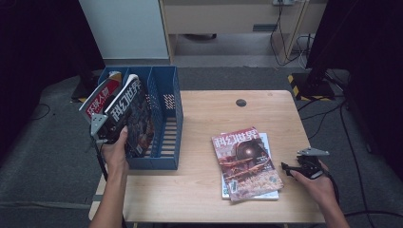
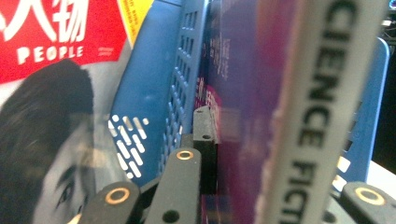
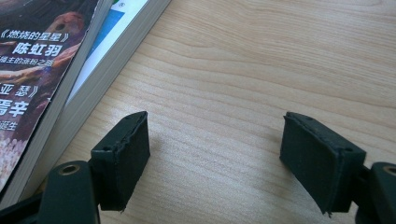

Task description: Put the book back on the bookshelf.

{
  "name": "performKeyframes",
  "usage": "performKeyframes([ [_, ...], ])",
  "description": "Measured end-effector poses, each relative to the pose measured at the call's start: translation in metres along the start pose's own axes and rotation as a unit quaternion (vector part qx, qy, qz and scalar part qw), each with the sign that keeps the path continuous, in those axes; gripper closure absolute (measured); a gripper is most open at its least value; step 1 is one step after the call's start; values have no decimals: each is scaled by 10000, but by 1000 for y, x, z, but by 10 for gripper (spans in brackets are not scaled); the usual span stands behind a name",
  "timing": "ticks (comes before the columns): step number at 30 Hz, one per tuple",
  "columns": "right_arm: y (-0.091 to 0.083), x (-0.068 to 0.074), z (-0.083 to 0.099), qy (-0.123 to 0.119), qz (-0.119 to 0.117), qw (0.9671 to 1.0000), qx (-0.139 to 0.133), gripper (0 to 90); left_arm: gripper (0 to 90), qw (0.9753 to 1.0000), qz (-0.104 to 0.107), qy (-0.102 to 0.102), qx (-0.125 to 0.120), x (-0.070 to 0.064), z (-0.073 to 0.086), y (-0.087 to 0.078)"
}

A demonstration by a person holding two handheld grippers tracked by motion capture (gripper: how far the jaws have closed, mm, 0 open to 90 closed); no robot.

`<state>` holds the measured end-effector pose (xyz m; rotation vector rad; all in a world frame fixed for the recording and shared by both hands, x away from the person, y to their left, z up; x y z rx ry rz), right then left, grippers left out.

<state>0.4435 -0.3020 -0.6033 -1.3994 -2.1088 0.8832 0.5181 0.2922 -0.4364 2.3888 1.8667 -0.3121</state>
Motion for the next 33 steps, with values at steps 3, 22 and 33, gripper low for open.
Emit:
performKeyframes([
  [3, 0, 0, 0, 3, -3, 10000, 0, 241, 816, 10000, 3, -38, -6, 2, 0, -1],
  [22, 0, 0, 0, 7, 0, 10000, 3, 241, 822, 9999, -5, -42, -107, 0, -1, 2],
  [33, 0, 0, 0, 13, 3, 10000, 9, 240, 822, 9999, 17, -75, -132, 0, -1, 3],
])
Point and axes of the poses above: each handheld gripper's, and its own axes: y roughly forward along the jaws, z roughly out of its underside, x roughly to its left, the point moved 10 cm from there along y, roughly forward along the jaws, and after that the axes turned 1 degree about -z, right-handed, at the moved point
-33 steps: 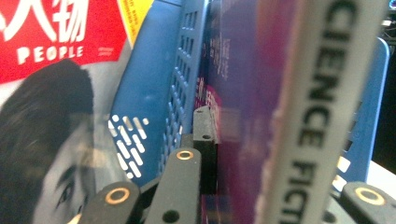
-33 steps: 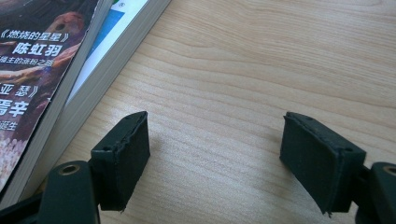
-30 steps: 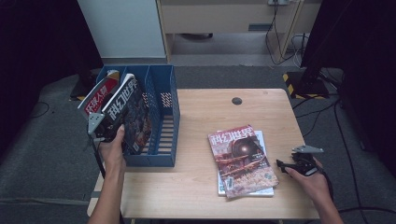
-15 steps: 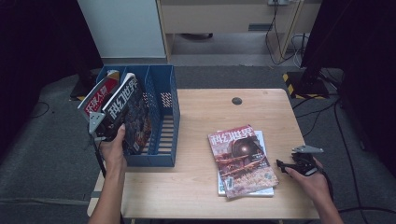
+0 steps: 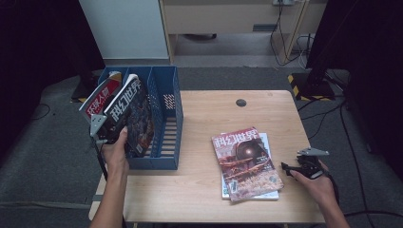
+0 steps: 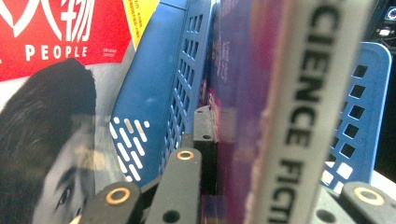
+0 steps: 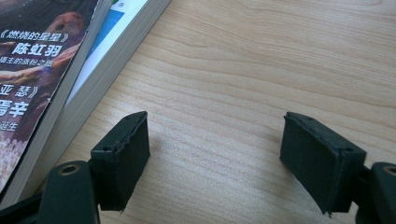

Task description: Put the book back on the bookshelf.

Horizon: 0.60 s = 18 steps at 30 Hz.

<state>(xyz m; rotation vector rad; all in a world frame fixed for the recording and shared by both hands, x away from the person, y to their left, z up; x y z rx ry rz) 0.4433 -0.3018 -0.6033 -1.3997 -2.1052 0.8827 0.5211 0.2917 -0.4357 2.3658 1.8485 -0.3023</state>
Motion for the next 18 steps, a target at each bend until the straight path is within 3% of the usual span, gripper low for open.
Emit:
performKeyframes([
  [8, 0, 0, 0, -1, 2, 10000, -6, 240, 821, 9999, 25, -2, -124, -1, -8, 3],
  [18, 0, 0, 0, -5, 3, 10000, -16, 240, 818, 10000, -75, 45, -14, -1, -9, 12],
])
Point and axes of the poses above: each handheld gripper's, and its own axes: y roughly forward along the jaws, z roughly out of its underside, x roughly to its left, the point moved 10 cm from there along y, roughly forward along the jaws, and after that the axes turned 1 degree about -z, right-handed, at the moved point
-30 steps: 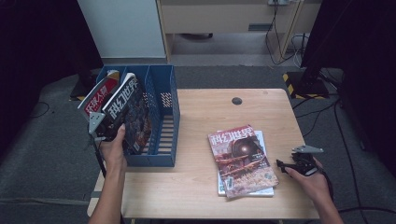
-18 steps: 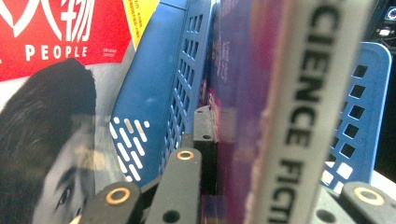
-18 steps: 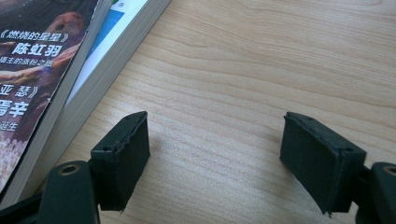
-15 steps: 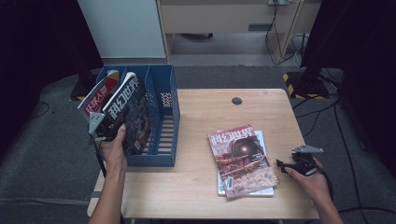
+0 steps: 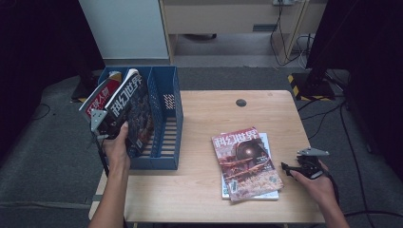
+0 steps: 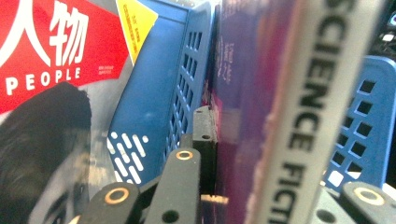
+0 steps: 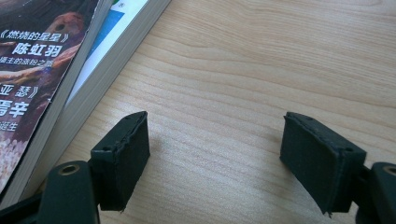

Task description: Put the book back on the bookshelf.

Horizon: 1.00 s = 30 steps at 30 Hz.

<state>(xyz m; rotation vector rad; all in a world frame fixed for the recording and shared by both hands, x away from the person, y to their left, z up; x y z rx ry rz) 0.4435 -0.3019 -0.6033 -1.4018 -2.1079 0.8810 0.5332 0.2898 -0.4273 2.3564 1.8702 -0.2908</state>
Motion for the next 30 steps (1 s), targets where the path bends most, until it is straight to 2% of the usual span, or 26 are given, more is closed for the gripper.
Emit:
performKeyframes([
  [6, 0, 0, 0, 6, -10, 10000, 5, 240, 814, 10000, -55, -39, 34, 3, 5, 1],
  [10, 0, 0, 0, 0, -4, 10000, 2, 240, 812, 10000, -63, 12, 28, 2, 5, 1],
  [19, 0, 0, 0, -1, -4, 10000, 1, 240, 792, 9999, -123, -90, 9, 3, 6, -1],
  [23, 0, 0, 0, -3, -3, 10000, 5, 239, 764, 9999, -84, -142, -12, 2, 5, -2],
  [30, 0, 0, 0, 4, -6, 10000, 10, 237, 675, 9999, -40, -51, 132, 0, 9, -6],
])
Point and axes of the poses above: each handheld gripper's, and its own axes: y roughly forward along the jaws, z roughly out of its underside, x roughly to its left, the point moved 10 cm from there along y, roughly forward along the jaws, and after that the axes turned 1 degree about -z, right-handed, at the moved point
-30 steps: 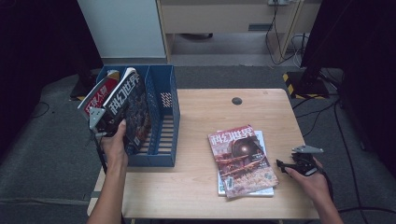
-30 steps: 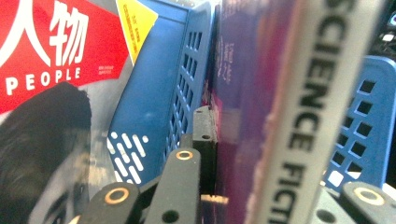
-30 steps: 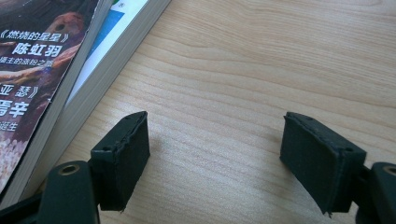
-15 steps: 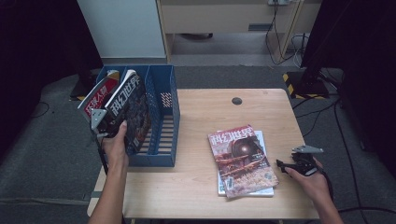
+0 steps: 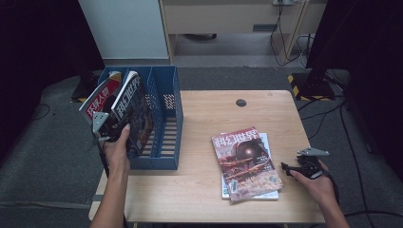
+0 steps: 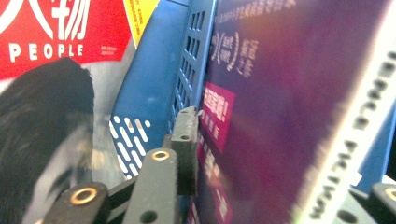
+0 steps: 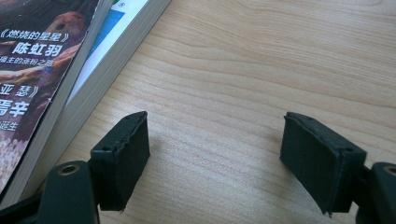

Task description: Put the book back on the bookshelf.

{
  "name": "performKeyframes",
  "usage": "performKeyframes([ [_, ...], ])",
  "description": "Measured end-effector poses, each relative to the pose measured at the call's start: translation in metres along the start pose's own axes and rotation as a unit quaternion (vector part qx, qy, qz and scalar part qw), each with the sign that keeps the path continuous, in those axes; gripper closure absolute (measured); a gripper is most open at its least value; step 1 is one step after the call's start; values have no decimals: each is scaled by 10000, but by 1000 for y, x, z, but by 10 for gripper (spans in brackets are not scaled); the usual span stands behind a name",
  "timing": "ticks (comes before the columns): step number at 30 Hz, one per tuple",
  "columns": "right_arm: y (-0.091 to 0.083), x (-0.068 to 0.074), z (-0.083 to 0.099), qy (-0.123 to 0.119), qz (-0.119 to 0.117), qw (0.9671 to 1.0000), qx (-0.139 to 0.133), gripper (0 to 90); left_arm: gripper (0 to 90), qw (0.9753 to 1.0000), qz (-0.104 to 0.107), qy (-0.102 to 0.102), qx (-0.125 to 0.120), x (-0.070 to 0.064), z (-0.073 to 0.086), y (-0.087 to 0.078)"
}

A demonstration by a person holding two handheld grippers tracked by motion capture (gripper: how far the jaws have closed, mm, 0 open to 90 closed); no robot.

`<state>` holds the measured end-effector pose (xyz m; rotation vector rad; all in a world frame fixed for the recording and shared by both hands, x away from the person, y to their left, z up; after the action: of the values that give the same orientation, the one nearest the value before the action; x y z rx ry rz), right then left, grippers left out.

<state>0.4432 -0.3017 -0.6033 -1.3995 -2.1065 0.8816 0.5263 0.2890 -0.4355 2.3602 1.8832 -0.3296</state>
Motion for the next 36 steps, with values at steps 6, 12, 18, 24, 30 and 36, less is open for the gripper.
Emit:
performKeyframes([
  [6, 0, 0, 0, -12, 2, 10000, 7, 231, 579, 9999, 39, 110, -22, -5, -1, -8],
  [12, 1, 1, 0, -16, -1, 10000, 25, 216, 483, 9994, 29, 321, 139, -9, 3, -19],
  [18, 1, 2, 0, -17, -15, 10000, 36, 209, 431, 9980, -79, 528, 329, -7, 6, -32],
  [24, 1, 2, 0, -33, -16, 10000, 45, 203, 363, 9943, -230, 785, 679, -6, 17, -46],
  [30, 1, 2, 0, -29, -14, 10000, 30, 203, 329, 9938, -206, 753, 788, -8, 23, -61],
  [36, 1, 2, 0, -42, -22, 10000, 49, 191, 322, 9912, -151, 898, 958, -19, 33, -74],
])
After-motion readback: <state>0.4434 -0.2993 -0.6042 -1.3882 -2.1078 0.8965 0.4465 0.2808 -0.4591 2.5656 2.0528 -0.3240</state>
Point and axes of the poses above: each handheld gripper's, and its own axes: y roughly forward along the jaws, z roughly out of its underside, x roughly to its left, the point moved 10 cm from there along y, roughly forward along the jaws, and after that the axes turned 1 degree about -z, right-handed, at the moved point
